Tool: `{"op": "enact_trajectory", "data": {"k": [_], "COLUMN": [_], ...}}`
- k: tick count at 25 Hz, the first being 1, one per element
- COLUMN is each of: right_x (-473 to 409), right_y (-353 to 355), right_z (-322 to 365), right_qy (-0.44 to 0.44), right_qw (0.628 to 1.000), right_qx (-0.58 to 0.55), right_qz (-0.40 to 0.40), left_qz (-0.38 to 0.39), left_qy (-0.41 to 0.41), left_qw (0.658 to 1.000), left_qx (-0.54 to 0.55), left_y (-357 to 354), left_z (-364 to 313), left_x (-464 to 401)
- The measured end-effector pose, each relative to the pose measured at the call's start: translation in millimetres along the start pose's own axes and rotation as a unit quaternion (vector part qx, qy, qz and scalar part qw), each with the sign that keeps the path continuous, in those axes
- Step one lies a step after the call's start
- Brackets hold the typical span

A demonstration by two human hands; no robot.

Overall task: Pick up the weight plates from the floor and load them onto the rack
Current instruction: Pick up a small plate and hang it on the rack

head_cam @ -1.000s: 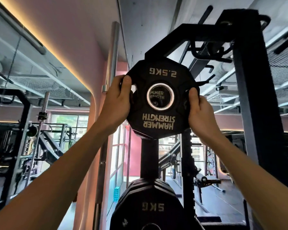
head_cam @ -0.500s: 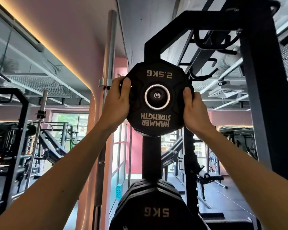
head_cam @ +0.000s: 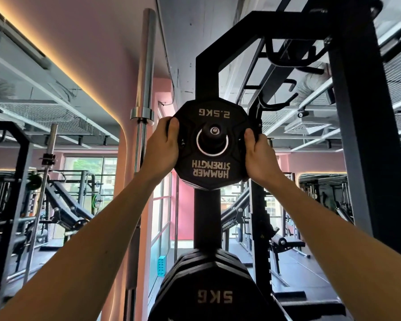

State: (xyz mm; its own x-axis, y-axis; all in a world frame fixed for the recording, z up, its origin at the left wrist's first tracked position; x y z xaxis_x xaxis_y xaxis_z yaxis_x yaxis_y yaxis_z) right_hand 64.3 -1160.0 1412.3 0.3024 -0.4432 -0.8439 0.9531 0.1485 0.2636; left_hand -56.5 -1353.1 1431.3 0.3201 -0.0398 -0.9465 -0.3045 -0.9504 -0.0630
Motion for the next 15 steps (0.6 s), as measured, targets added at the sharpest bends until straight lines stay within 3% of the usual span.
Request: {"op": "enact_trajectory", "data": {"k": [2, 4, 8, 15], "right_x": [5.5, 10.3, 22.6, 35.9], "right_y": [7.0, 20.9, 42.4, 25.6], "right_z": [4.5, 10.6, 28.2, 46.2], "right_qy": [-0.009, 0.006, 0.039, 0.064], "right_qw": [0.998, 0.994, 0.982, 0.971], "right_qx": [0.057, 0.108, 0.182, 0.222], "right_qz": [0.030, 0.008, -0.026, 0.067], "left_qz": [-0.018, -0.046, -0.049, 0.049], "left_qy": [0.002, -0.002, -0.003, 0.024], "left_qw": [0.993, 0.976, 0.981, 0.978], "left_qx": [-0.121, -0.213, -0.186, -0.201], "left_y": [9.6, 24.1, 30.6, 2.1], "left_z": [-7.1, -17.7, -42.3, -43.9], "left_x": [2.7, 10.0, 21.8, 25.3]}}
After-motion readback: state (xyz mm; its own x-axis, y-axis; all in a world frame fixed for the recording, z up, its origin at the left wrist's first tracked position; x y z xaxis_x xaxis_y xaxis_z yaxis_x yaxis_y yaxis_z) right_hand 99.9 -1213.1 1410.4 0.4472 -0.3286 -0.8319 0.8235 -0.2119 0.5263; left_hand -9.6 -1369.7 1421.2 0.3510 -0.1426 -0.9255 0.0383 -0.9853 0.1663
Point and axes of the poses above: each hand's wrist, its own x-axis away from the middle knuckle, its own y-axis out of the back of the hand, z = x × y, the point moved 6 cm from there along -x, towards the middle knuckle, and after that the axes turned 15 degrees about x, right-handed, at the moved point
